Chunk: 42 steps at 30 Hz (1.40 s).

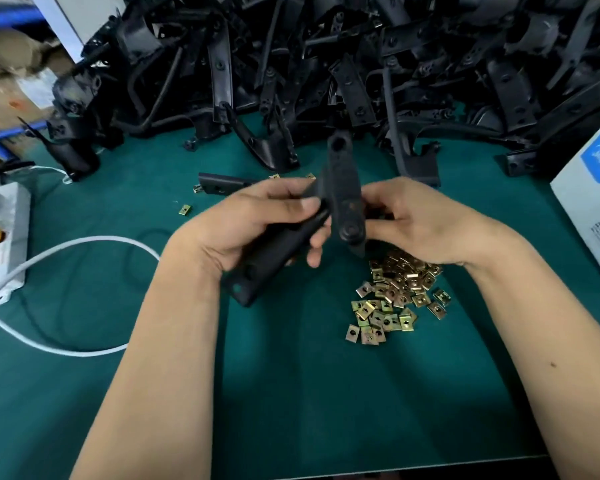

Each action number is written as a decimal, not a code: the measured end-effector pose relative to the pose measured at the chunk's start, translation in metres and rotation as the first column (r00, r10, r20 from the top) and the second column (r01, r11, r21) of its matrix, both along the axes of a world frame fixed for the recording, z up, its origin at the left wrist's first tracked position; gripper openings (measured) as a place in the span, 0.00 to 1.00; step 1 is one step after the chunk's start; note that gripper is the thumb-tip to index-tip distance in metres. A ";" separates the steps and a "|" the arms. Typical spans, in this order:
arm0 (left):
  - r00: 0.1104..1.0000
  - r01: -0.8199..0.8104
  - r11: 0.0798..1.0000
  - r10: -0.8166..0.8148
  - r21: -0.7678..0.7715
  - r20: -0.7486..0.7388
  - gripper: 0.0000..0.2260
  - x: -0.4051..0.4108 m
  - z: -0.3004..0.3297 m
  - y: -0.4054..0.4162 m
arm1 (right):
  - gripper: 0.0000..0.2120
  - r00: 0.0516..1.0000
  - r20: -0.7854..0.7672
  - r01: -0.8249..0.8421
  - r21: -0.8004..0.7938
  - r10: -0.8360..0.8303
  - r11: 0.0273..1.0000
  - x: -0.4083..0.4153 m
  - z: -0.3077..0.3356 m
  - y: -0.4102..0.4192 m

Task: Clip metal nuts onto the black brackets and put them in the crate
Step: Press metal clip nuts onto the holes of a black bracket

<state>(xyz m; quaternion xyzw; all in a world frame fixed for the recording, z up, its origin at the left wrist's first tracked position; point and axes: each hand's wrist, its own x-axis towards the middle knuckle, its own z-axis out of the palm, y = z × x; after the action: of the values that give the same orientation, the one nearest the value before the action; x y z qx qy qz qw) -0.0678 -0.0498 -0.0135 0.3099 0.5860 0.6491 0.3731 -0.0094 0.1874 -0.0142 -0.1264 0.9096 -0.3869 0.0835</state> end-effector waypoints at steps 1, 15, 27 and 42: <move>0.999 -0.041 0.996 0.040 -0.081 -0.013 0.08 -0.002 -0.002 0.003 | 0.03 0.999 -0.009 0.047 -0.073 -0.048 0.996 -0.001 -0.003 0.000; 0.951 -0.252 0.942 0.199 -0.220 -0.236 0.21 -0.016 -0.012 0.010 | 0.11 0.918 0.155 0.367 -0.678 -0.365 0.637 -0.007 -0.018 -0.007; 0.901 -0.367 0.913 0.301 -0.178 -0.313 0.24 -0.018 -0.022 0.013 | 0.04 0.924 0.162 0.358 -0.683 -0.346 0.637 -0.005 -0.015 -0.010; 0.849 -0.405 0.909 0.332 -0.102 -0.412 0.28 -0.023 -0.030 0.018 | 0.04 0.916 0.189 0.384 -0.673 -0.355 0.632 -0.005 -0.014 -0.012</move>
<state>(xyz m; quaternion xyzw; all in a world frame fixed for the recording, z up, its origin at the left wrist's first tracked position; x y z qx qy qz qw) -0.0906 -0.0321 -0.0439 0.2766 0.7541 0.5777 0.1457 -0.0141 0.1756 -0.0284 0.0478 0.7000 -0.7118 -0.0337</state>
